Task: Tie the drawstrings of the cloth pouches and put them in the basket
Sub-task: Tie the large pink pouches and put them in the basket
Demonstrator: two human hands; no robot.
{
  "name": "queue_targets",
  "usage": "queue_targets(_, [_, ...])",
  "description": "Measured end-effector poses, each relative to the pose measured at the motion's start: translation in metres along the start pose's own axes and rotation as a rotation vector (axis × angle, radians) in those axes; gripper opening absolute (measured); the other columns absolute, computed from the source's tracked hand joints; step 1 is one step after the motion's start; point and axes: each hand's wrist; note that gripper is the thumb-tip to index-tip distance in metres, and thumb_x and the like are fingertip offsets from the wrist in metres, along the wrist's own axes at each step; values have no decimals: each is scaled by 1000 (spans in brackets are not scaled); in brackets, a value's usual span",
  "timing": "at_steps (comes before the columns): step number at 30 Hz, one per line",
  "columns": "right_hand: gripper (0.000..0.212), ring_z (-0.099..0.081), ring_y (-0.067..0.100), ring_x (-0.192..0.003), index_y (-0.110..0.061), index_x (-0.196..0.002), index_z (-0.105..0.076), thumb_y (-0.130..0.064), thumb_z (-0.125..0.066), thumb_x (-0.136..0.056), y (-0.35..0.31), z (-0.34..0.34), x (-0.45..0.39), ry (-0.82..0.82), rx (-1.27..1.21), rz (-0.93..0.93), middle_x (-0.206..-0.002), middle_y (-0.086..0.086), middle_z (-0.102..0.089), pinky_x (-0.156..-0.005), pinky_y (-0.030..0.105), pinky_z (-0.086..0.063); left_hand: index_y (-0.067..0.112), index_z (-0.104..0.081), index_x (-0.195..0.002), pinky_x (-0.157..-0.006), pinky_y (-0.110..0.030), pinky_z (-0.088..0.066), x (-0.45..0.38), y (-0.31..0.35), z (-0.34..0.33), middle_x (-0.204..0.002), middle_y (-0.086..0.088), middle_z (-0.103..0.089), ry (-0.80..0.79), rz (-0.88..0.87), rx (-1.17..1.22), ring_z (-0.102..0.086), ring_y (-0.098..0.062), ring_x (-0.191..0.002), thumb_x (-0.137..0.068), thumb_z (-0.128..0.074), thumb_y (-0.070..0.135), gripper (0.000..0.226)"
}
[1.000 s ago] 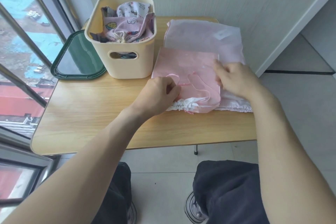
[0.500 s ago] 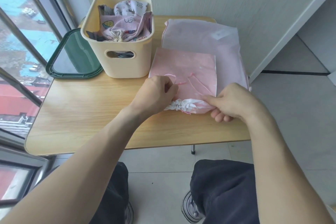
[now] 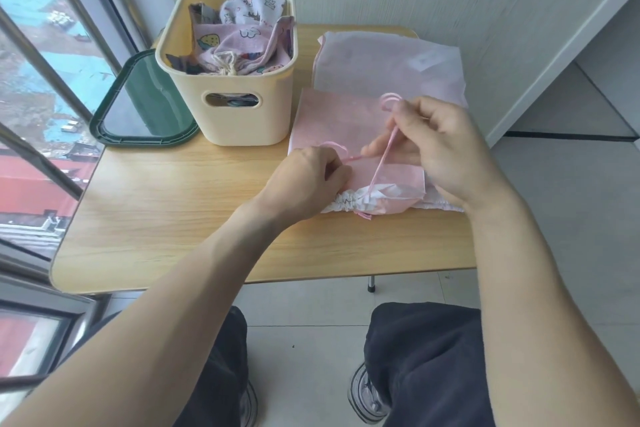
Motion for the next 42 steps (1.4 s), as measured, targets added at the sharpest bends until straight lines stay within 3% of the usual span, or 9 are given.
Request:
queue_targets(4, [32, -53, 15, -45, -8, -87, -67, -32, -55, -104, 16, -24, -7, -5, 325, -21, -50, -1, -57, -51, 27, -46, 9, -70, -72, -53, -22, -44, 0, 3, 6, -65, -1, -69, 63, 173, 333, -54, -6, -51, -95, -60, 24, 29])
queue_targets(8, [45, -43, 16, -57, 7, -81, -65, -33, -58, -101, 33, -31, -6, -34, 555, -179, -65, 19, -60, -56, 31, -34, 7, -74, -83, -67, -32, -56, 0, 5, 7, -69, -2, -72, 183, 322, 713, -66, -15, -63, -95, -66, 27, 25])
queue_targets(11, [44, -35, 17, -58, 6, -69, -55, -29, -58, -96, 34, -31, -6, -14, 614, -266, -60, 12, -43, -57, 32, -29, 3, -72, -86, -67, -30, -56, 4, 12, 5, -74, -5, -72, 258, 250, 771, -66, -14, -62, -93, -70, 23, 21])
queue_targets(18, [61, -54, 24, -60, 4, -73, -68, -55, -68, -87, 26, -21, -2, -75, 548, -414, -63, 11, -60, -62, 37, -42, 17, -69, -73, -56, -26, -52, 11, 22, 6, -61, 6, -68, 348, 125, 580, -70, -19, -60, -92, -70, 28, 21])
queue_targets(25, [41, -63, 35, -65, -6, -65, -72, -33, -61, -93, 25, -21, -2, -54, 574, -375, -66, 11, -71, -66, 42, -50, 8, -64, -69, -54, -26, -48, 9, 25, 6, -54, 3, -58, 286, 359, 804, -59, -14, -51, -92, -61, 19, 26])
queue_targets(29, [40, -50, 8, -52, -10, -66, -70, -24, -57, -101, 19, -24, 3, -320, 428, -287, -56, -2, -58, -57, 26, -40, 2, -70, -82, -66, -25, -54, 12, 26, 7, -77, -9, -73, 304, 72, 670, -69, -21, -71, -96, -66, 22, 25])
queue_targets(33, [64, -25, 10, -47, -26, -43, -60, 0, -40, -98, 12, -23, 6, -462, 105, -341, -50, -5, -33, -49, 28, -17, 0, -71, -87, -70, -28, -55, 11, 22, 1, -80, -14, -72, 233, -120, 590, -69, -19, -73, -96, -66, 15, 18])
queue_targets(37, [26, -20, 15, -56, -10, -77, -68, -19, -45, -86, 14, -18, 2, -516, -148, -426, -60, 1, -35, -58, 38, -10, 11, -67, -85, -72, -27, -52, 12, 18, -2, -76, 4, -69, 213, -210, 405, -64, -13, -71, -95, -65, 21, 15])
queue_targets(42, [51, -13, 11, -52, -18, -60, -70, -32, -48, -105, 20, -23, 1, -314, -193, -476, -54, -2, -28, -50, 27, -9, 10, -63, -80, -56, -33, -39, 13, 15, -3, -65, 6, -59, 259, -371, -57, -53, -22, -58, -99, -56, 33, 31])
Point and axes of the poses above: each hand's wrist, its own x-axis away from the middle knuckle, its own z-axis out of the back of the hand, y = z × x
